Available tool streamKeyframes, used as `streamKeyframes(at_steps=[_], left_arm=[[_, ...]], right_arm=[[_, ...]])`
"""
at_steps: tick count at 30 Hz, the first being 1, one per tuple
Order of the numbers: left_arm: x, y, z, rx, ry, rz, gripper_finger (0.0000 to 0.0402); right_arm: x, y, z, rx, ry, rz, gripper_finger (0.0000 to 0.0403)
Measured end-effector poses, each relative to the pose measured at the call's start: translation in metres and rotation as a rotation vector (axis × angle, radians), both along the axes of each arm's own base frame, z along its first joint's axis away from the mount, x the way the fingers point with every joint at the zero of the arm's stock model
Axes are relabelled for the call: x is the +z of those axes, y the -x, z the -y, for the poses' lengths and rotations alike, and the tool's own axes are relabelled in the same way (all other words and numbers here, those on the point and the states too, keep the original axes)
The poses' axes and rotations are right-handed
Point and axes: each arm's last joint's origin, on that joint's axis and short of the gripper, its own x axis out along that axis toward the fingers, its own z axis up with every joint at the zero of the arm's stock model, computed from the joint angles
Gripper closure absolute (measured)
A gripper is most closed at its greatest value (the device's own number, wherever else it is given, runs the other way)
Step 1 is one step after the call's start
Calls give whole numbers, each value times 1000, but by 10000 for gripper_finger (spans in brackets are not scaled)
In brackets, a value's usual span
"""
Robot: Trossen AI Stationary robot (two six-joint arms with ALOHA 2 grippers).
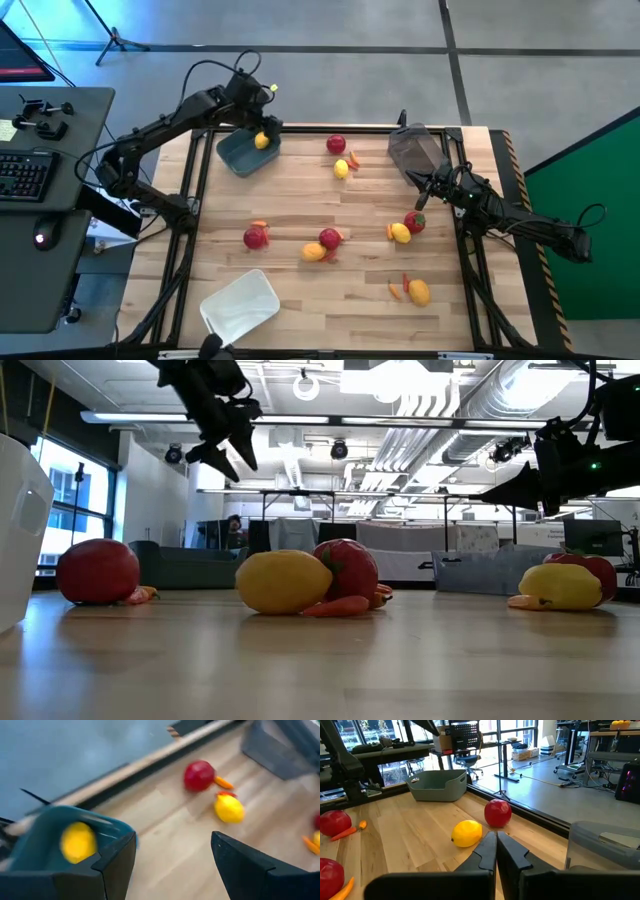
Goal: Sort produce into baskets
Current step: Put the yellow lemon into the blue bin
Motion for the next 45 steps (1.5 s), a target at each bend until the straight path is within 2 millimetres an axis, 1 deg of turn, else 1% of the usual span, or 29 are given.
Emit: streamKeyframes(at_steps=[3,7,11,14,19,22,24,29,33,36,38,41,45], left_arm=[[0,-7,8,-54,10,5,159],[1,-21,26,-189,-56,-17,159],[5,-41,50,-276,-84,36,159],[4,-59,69,-344,-129,128,159],[-14,-87,99,-436,-172,277,159],[-29,-99,111,-467,-160,293,159],[-41,-103,115,-476,-135,270,159],[-63,-114,121,-507,-101,198,159],[-78,-127,123,-568,-130,183,159],[-91,-136,123,-599,-101,194,159],[-99,-142,123,-590,-67,213,159],[-107,-148,121,-559,-61,218,159],[-118,-153,116,-460,-64,205,159]], right_arm=[[0,0,0,0,0,0,403],[0,0,0,0,0,0,403],[0,0,0,-1,0,0,403],[0,0,0,-1,0,0,403],[0,0,0,0,0,1,403],[0,0,0,0,1,1,403],[0,0,0,1,17,-11,403],[0,0,0,14,154,-102,403],[0,0,0,14,146,-96,403],[0,0,0,10,118,-78,403],[0,0,0,9,109,-70,403],[0,0,0,5,84,-52,403],[1,0,1,-9,69,-36,403]])
